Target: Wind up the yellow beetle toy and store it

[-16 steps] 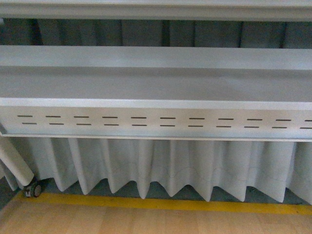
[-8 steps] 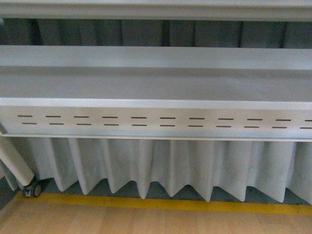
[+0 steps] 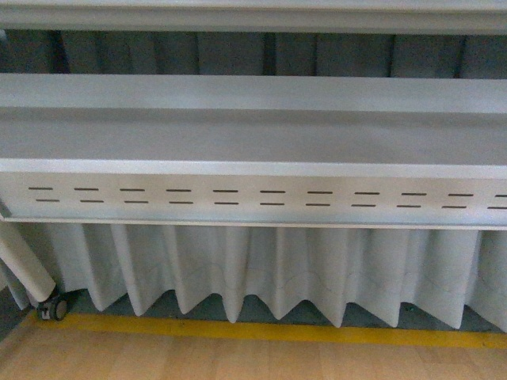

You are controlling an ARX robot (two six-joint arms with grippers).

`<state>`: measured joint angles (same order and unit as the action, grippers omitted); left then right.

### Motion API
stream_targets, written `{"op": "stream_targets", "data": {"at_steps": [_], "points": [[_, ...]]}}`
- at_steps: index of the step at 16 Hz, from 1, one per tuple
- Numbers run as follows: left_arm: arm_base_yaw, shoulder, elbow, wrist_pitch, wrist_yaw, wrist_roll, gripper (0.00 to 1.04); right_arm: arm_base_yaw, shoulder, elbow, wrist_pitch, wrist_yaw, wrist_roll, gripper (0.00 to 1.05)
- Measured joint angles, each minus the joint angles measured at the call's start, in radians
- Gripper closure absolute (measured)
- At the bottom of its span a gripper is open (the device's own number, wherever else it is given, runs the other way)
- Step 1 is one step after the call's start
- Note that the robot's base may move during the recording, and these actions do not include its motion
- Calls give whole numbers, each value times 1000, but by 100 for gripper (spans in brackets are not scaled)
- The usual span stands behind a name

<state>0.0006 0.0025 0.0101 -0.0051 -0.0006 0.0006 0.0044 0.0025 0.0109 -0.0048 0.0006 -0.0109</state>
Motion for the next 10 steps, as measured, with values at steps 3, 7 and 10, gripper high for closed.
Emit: {"op": "stream_targets", "data": {"at_steps": [3, 7, 10], "points": [[0, 0, 0, 0, 0, 0, 7, 0, 0, 0, 0, 0, 0, 7], [0, 0, 0, 0, 0, 0, 7, 0, 0, 0, 0, 0, 0, 7], [0, 0, 0, 0, 0, 0, 7, 0, 0, 0, 0, 0, 0, 7]]}}
